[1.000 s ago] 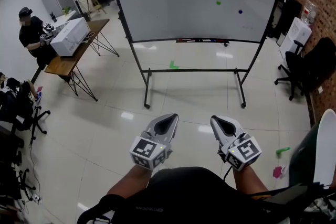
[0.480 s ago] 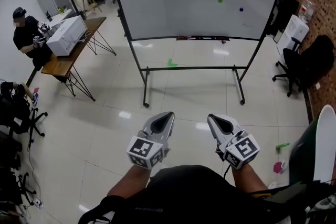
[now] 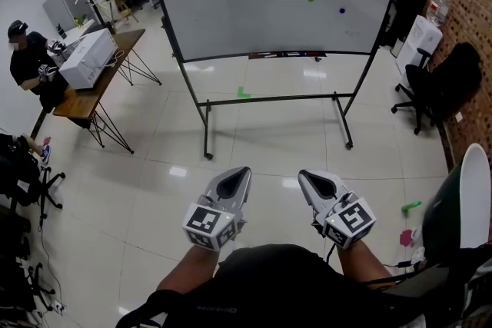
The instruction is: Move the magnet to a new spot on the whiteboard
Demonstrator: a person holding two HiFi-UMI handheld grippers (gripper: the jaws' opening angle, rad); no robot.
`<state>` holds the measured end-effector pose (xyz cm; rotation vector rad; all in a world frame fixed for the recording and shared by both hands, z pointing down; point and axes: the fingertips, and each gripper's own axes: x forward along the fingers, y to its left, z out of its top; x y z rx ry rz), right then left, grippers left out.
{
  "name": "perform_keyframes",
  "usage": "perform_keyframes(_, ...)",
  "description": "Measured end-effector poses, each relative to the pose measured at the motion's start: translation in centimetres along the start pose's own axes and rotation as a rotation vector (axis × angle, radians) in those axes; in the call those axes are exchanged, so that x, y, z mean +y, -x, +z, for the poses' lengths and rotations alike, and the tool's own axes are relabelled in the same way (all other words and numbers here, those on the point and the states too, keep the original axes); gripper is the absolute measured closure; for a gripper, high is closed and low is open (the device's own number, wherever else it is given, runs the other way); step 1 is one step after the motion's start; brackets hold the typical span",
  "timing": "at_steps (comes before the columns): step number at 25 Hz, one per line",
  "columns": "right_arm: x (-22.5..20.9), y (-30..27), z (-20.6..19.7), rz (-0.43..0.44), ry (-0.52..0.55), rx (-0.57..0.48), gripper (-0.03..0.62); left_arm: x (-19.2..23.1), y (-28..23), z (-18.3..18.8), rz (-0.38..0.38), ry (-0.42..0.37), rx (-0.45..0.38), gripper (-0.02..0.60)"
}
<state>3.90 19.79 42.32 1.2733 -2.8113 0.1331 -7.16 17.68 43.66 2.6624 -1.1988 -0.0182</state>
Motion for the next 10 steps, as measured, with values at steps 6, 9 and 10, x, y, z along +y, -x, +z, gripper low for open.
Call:
perform_keyframes(6, 0.34, 0.44, 0.18, 0.002, 0.02, 0.003, 0.588, -0.45, 0.23, 0.08, -0.008, -0.003, -0.002, 0.565)
perform_keyframes(9, 0.77, 0.56, -0.01, 0.003, 0.026, 0.013, 0.588, -0.6, 0.56, 0.15, -0.01, -0.001, -0.007, 0.565)
perform_keyframes(10, 0.95, 0.58, -0.07, 0.004, 0.027, 0.015, 0.588, -0.65, 0.71, 0.18, -0.012, -0.003, -0.008, 0.565)
